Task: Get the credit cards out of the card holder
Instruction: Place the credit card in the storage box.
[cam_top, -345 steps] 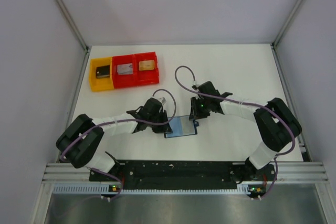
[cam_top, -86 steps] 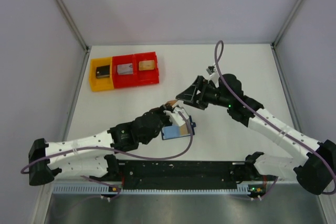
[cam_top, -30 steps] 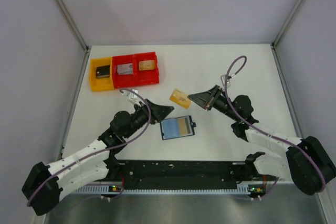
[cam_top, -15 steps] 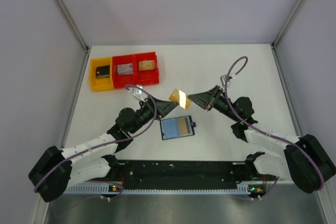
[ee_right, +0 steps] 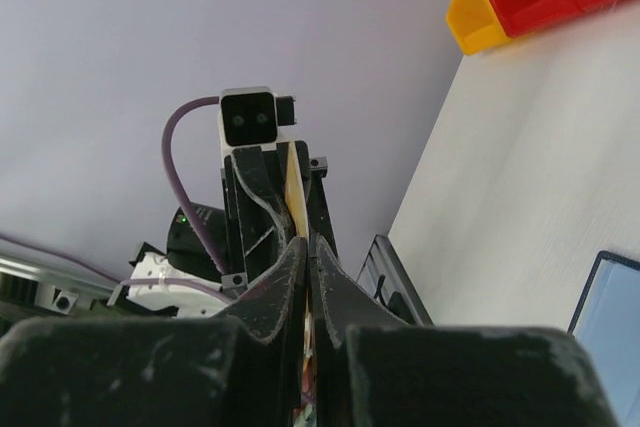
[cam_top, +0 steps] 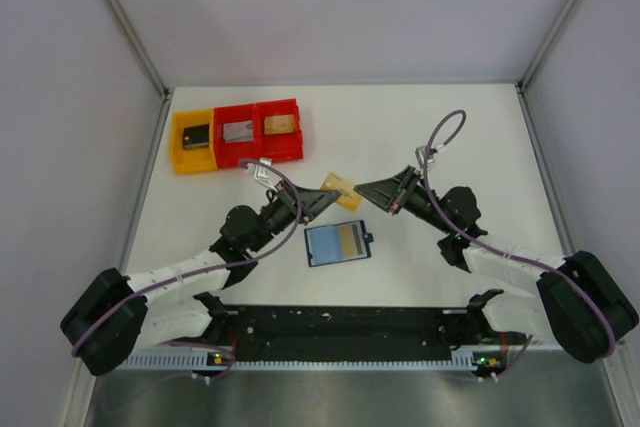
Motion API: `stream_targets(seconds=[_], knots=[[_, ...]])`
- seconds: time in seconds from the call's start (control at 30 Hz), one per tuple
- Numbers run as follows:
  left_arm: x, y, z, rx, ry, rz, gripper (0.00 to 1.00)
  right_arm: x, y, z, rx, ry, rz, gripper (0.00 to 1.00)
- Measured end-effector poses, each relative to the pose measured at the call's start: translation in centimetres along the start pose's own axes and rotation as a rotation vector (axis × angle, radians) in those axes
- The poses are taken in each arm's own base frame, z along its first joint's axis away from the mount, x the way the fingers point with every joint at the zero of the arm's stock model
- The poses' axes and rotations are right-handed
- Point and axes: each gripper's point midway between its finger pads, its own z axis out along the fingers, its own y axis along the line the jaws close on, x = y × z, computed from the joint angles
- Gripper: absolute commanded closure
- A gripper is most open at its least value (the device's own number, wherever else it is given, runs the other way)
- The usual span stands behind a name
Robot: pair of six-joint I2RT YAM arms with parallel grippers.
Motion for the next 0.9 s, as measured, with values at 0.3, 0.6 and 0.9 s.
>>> stream_targets(seconds=[0.3,0.6,0.9], knots=[[-1.0,0.1,-0.1,-0.006,-0.041,0.003,1.00,0.0,-0.3,-0.2,0.002,-0.005,-0.006,0.58],[-8.2,3.6,-1.7,-0.121,-0.265,0.005,1.00,-0.5,-3.0,-2.3,0.145,-0.013,-0.110,0.02],[-15.9,11.5,-2.6,-0.365,-0.462,-0.017,1.00,-1.1,-4.6,-4.1,0.324,0.037,-0.350,0.01]])
